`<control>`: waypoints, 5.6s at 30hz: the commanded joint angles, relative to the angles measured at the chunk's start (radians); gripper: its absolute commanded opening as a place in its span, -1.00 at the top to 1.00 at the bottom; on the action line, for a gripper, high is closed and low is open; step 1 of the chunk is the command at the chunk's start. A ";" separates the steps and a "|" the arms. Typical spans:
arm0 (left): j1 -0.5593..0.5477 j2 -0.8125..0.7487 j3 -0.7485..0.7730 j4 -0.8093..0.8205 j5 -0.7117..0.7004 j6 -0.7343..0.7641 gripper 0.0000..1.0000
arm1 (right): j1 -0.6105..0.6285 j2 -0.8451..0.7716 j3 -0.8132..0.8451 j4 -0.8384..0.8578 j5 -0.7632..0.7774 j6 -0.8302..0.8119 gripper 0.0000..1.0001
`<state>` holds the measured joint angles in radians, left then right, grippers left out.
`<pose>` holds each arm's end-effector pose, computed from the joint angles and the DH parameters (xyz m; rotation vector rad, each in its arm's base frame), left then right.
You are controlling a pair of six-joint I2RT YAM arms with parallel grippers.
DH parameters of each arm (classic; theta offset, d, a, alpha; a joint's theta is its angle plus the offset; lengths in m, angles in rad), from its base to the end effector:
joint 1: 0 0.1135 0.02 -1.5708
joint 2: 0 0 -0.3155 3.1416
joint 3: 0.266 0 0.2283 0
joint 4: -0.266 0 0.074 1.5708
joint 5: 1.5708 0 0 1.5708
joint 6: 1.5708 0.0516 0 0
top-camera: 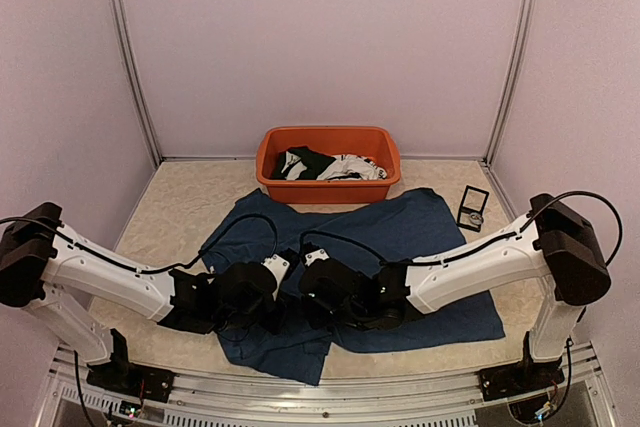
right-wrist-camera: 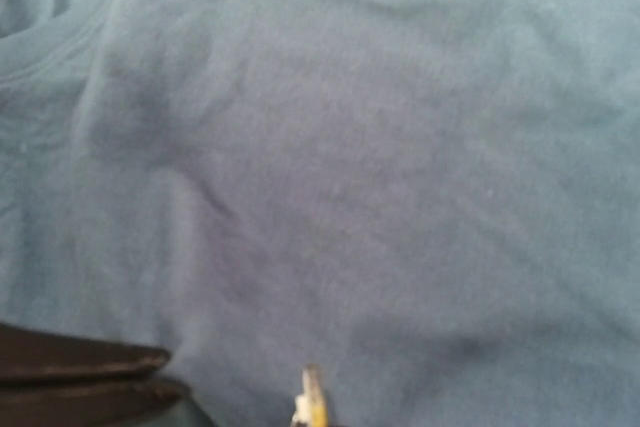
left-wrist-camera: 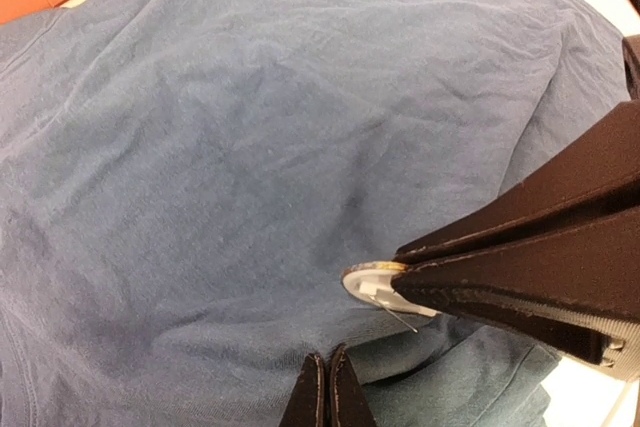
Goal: Pin the brooch onto the clothing
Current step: Cross the crumpled clothing at the center of the board.
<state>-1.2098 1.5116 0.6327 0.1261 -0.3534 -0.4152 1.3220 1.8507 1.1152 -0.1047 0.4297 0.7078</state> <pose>0.1147 -0.2532 0.2134 0.7257 2.1893 -0.4413 0.1172 0.3741 0.2234 -0.5256 2.3091 0.4949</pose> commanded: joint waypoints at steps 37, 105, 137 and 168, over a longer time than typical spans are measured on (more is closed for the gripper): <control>-0.086 -0.020 -0.112 0.391 -0.047 0.142 1.00 | -0.045 -0.084 0.047 -0.159 -0.100 0.274 1.00; -0.104 0.039 -0.061 0.290 -0.139 0.136 1.00 | 0.029 -0.053 0.211 -0.383 0.008 0.258 1.00; -0.103 0.031 -0.064 0.261 -0.197 0.112 1.00 | 0.050 -0.085 0.154 -0.342 -0.149 0.148 1.00; -0.061 -0.217 -0.186 0.258 0.105 0.286 -0.66 | 0.032 -0.111 0.172 -0.503 -0.313 0.004 1.00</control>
<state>-1.2987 1.3399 0.4702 0.3996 -0.3534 -0.1646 1.3472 1.7443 1.2640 -0.5606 0.1413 0.7410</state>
